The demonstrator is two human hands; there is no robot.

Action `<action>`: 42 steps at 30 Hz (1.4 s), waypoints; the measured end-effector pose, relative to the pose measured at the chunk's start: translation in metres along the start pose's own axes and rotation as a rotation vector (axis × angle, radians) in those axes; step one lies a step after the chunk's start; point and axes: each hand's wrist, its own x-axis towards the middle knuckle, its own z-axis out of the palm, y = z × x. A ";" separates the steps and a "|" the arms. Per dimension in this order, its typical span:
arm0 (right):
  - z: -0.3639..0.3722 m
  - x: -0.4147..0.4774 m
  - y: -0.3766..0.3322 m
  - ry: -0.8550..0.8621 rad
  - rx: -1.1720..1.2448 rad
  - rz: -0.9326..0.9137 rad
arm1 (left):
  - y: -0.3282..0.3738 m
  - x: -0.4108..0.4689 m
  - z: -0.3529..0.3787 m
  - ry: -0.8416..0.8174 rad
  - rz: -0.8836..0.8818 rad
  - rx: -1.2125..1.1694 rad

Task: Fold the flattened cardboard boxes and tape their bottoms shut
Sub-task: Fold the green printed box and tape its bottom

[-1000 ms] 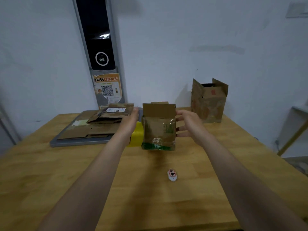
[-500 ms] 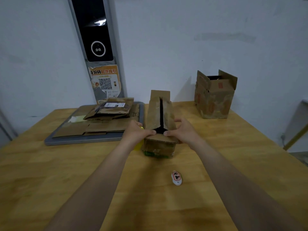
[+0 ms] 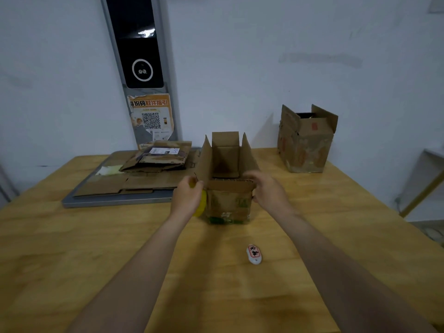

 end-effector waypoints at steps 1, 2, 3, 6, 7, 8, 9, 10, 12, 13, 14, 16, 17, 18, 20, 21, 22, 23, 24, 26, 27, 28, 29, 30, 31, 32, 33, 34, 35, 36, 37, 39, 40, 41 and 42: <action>-0.002 -0.003 -0.002 -0.031 -0.038 0.001 | 0.001 -0.003 -0.001 -0.003 0.015 0.009; -0.004 -0.006 -0.003 -0.061 -0.046 0.015 | 0.003 -0.006 -0.003 -0.009 0.030 0.021; -0.008 -0.010 -0.005 -0.099 -0.038 0.039 | 0.003 -0.010 -0.005 -0.014 0.046 0.034; -0.014 -0.023 -0.012 -0.130 -0.032 0.032 | 0.003 -0.021 -0.010 -0.022 0.083 0.074; -0.015 -0.028 -0.016 -0.090 -0.044 0.019 | 0.003 -0.024 -0.012 -0.027 0.089 0.081; -0.013 -0.031 -0.017 -0.028 -0.050 0.003 | 0.002 -0.028 -0.013 -0.033 0.095 0.081; -0.012 -0.035 -0.020 0.041 -0.066 -0.003 | 0.001 -0.031 -0.015 -0.040 0.100 0.073; -0.011 -0.039 -0.023 0.110 -0.081 -0.010 | 0.001 -0.034 -0.016 -0.050 0.102 0.066; -0.008 -0.047 -0.030 0.191 -0.123 -0.010 | 0.002 -0.040 -0.019 -0.077 0.109 0.075; -0.007 -0.051 -0.032 0.208 -0.141 -0.002 | 0.002 -0.043 -0.019 -0.087 0.111 0.088; -0.005 -0.055 -0.034 0.222 -0.140 0.009 | 0.002 -0.045 -0.020 -0.090 0.107 0.099; -0.002 -0.059 -0.032 0.260 -0.075 0.040 | 0.003 -0.049 -0.022 -0.083 0.084 0.111; -0.001 -0.063 -0.032 0.271 -0.037 0.060 | 0.003 -0.051 -0.022 -0.081 0.074 0.114; -0.001 -0.064 -0.033 0.266 -0.001 0.084 | 0.003 -0.052 -0.024 -0.081 0.070 0.118; -0.004 -0.064 -0.033 0.199 0.093 0.163 | 0.006 -0.055 -0.026 -0.084 0.064 0.136; -0.008 -0.062 -0.034 0.148 0.140 0.205 | 0.008 -0.056 -0.027 -0.088 0.059 0.148; -0.011 -0.061 -0.035 0.088 0.162 0.229 | 0.011 -0.056 -0.027 -0.094 0.054 0.163; -0.014 -0.059 -0.037 0.030 0.150 0.234 | 0.013 -0.056 -0.027 -0.098 0.053 0.182; -0.017 -0.057 -0.038 -0.024 0.116 0.222 | 0.016 -0.055 -0.026 -0.094 0.053 0.202; -0.021 -0.054 -0.042 -0.091 0.041 0.189 | 0.021 -0.050 -0.021 -0.080 0.047 0.229; -0.023 -0.051 -0.041 -0.100 0.015 0.183 | 0.024 -0.047 -0.016 -0.082 0.048 0.230; -0.026 -0.047 -0.039 -0.101 -0.005 0.185 | 0.026 -0.044 -0.011 -0.091 0.057 0.228; -0.030 -0.043 -0.036 -0.097 -0.026 0.189 | 0.029 -0.041 -0.004 -0.103 0.069 0.226; -0.034 -0.038 -0.031 -0.092 -0.044 0.194 | 0.033 -0.037 0.003 -0.117 0.079 0.224; -0.039 -0.033 -0.025 -0.085 -0.058 0.200 | 0.037 -0.033 0.011 -0.132 0.087 0.224; -0.045 -0.026 -0.018 -0.077 -0.065 0.209 | 0.041 -0.027 0.020 -0.148 0.092 0.224; -0.050 -0.019 -0.010 -0.066 -0.064 0.219 | 0.046 -0.021 0.030 -0.165 0.094 0.226; -0.055 -0.012 -0.002 -0.052 -0.057 0.231 | 0.050 -0.014 0.040 -0.183 0.096 0.224; -0.059 -0.003 0.006 -0.038 -0.049 0.245 | 0.055 -0.006 0.052 -0.197 0.097 0.219; -0.063 0.006 0.015 -0.023 -0.046 0.259 | 0.059 0.002 0.064 -0.205 0.100 0.214; -0.066 0.016 0.025 -0.009 -0.049 0.275 | 0.063 0.010 0.077 -0.209 0.105 0.213; -0.071 0.038 0.043 0.016 -0.066 0.297 | 0.071 0.028 0.103 -0.204 0.123 0.225; -0.074 0.050 0.052 0.028 -0.075 0.303 | 0.074 0.038 0.116 -0.198 0.133 0.235; -0.076 0.062 0.060 0.042 -0.083 0.305 | 0.077 0.049 0.129 -0.194 0.138 0.239; -0.077 0.074 0.068 0.056 -0.091 0.302 | 0.079 0.060 0.141 -0.190 0.140 0.239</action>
